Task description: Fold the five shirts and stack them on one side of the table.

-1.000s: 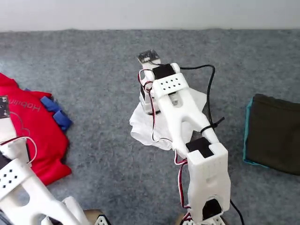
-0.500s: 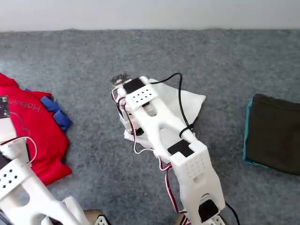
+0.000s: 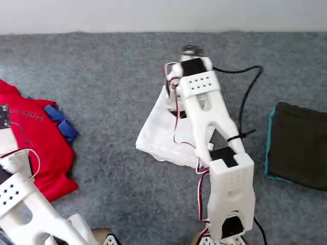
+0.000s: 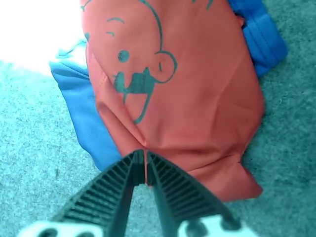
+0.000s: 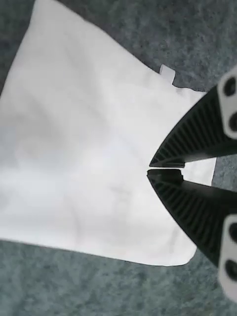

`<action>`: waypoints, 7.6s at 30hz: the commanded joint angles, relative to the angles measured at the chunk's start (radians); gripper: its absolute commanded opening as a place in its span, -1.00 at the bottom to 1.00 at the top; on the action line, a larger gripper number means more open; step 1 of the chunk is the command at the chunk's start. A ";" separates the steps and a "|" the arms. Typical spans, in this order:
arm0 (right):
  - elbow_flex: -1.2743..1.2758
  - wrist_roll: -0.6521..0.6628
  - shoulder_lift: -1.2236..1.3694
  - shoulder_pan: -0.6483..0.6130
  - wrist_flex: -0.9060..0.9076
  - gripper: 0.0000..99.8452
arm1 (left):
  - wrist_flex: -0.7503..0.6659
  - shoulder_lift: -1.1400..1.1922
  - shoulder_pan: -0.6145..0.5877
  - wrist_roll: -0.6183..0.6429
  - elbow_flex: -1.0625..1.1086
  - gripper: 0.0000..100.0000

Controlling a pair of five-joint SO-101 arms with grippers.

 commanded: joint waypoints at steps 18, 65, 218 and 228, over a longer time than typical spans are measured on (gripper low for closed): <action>-0.044 -0.287 0.165 0.045 -0.143 0.01 | -0.006 -0.015 0.046 -0.008 -0.018 -0.97; 0.112 0.608 -0.467 0.437 0.090 -0.98 | -0.011 -0.018 0.046 -0.008 -0.018 -0.97; 0.862 0.868 -0.992 0.650 0.090 -0.91 | 0.058 0.499 1.366 0.155 -0.944 -0.97; 0.862 0.868 -0.990 0.647 0.088 -0.91 | 0.161 0.732 1.191 0.155 -0.941 -0.95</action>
